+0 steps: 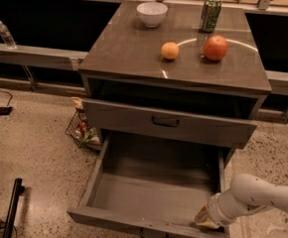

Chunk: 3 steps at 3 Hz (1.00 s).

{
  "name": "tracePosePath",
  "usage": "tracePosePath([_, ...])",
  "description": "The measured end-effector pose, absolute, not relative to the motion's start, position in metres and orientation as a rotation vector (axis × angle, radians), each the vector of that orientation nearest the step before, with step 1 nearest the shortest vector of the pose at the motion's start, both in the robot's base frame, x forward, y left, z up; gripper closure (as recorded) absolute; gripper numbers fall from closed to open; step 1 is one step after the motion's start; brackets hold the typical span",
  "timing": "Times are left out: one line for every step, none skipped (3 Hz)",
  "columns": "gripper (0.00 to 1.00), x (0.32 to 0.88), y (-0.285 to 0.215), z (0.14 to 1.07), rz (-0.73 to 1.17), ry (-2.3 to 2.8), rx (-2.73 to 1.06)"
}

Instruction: Open middle drawer

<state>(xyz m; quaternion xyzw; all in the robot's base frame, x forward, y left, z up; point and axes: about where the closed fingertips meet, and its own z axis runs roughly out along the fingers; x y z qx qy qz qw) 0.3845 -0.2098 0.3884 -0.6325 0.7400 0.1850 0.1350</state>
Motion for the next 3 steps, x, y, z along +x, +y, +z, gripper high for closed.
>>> tracePosePath([1.0, 0.399, -0.217, 0.422, 0.47, 2.074, -1.639])
tracePosePath([1.0, 0.407, -0.233, 0.456, 0.428, 2.011, -1.488])
tracePosePath([0.82, 0.402, -0.24, 0.458, 0.419, 2.016, -1.459])
